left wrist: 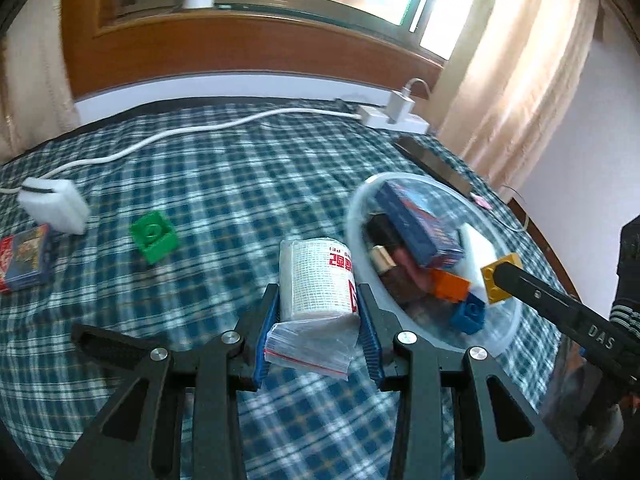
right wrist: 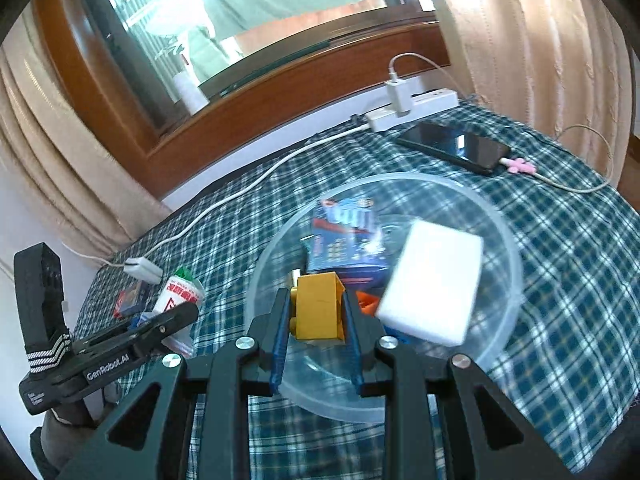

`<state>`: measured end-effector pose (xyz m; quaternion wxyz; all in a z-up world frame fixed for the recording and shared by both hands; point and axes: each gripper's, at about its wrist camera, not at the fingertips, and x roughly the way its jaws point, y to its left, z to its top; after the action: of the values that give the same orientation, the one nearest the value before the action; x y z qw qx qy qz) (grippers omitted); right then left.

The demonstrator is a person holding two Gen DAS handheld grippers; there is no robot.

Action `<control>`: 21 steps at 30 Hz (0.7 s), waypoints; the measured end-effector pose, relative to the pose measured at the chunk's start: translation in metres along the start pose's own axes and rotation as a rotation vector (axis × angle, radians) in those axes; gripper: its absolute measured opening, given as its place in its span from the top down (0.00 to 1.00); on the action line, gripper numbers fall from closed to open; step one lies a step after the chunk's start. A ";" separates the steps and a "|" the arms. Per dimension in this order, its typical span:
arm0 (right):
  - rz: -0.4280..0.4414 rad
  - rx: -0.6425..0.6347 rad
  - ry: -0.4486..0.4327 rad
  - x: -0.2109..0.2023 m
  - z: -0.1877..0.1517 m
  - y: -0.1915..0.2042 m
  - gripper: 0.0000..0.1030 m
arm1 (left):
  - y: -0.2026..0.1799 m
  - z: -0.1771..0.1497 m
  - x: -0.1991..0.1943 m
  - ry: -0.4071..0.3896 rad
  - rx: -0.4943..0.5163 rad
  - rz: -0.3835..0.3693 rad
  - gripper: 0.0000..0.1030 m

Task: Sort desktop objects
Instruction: 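Carry tape roll in left tool and yellow block in right tool over bowl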

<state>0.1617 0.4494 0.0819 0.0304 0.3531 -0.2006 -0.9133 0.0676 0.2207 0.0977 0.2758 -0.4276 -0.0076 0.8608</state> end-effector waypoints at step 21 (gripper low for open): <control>-0.014 0.079 -0.038 -0.011 0.012 -0.049 0.73 | -0.047 0.018 0.038 0.049 0.021 -0.078 0.61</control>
<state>0.1661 0.5004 0.0778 0.0062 0.3379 -0.2344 -0.9115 0.0584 0.2826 0.0932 0.3138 -0.4449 -0.0083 0.8387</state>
